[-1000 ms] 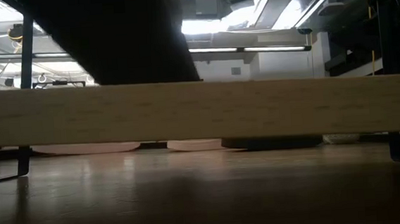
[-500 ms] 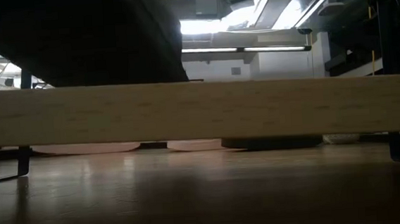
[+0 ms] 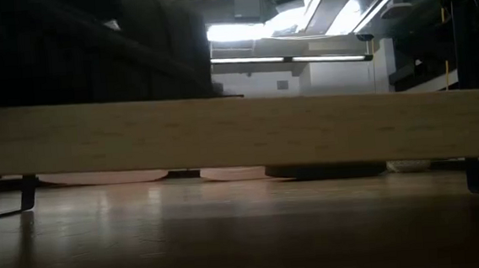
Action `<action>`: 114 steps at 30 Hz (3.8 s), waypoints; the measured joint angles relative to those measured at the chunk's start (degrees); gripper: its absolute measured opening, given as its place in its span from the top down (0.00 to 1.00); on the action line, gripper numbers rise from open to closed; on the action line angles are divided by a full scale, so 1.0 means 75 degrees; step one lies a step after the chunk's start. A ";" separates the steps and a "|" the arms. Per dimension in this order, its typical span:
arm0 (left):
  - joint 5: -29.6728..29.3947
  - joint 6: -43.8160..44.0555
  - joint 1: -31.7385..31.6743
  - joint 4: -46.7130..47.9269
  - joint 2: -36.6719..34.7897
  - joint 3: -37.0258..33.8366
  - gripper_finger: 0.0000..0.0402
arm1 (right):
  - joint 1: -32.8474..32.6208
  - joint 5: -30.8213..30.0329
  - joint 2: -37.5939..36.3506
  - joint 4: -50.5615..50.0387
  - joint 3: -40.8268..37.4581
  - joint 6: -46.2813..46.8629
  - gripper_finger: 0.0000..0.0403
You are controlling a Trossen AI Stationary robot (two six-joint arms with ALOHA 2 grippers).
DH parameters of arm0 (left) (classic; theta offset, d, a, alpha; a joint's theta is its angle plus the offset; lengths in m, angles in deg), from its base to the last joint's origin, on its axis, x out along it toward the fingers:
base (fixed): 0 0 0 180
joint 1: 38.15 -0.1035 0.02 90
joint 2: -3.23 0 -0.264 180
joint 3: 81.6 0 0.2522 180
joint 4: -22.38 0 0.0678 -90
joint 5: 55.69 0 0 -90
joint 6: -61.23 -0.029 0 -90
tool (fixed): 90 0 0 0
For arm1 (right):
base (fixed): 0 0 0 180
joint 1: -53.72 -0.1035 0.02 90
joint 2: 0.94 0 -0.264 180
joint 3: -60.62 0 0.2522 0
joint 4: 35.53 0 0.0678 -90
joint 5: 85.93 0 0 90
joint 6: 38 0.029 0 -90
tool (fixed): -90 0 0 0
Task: Pick and place slides into the shelf
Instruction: Put the left black slide on the shelf
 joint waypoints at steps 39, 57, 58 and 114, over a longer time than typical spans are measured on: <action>0.1462 0.0349 -0.1387 0.0353 -0.0476 -0.0006 1.00 | -0.0001 0.0472 0.0000 -0.0050 0.0000 0.0354 0.96; 0.2302 -0.0237 -0.2411 0.0345 -0.1116 -0.0006 1.00 | -0.0001 0.0475 0.0000 -0.0050 0.0000 0.0178 0.96; 0.2304 -0.0237 -0.2462 0.0351 -0.1116 -0.0006 1.00 | -0.0001 0.0475 0.0000 -0.0050 0.0000 0.0193 0.96; 0.1949 -0.0797 -0.2573 0.0659 -0.1116 -0.0003 0.47 | -0.0001 0.0475 0.0000 -0.0050 0.0000 0.0564 0.96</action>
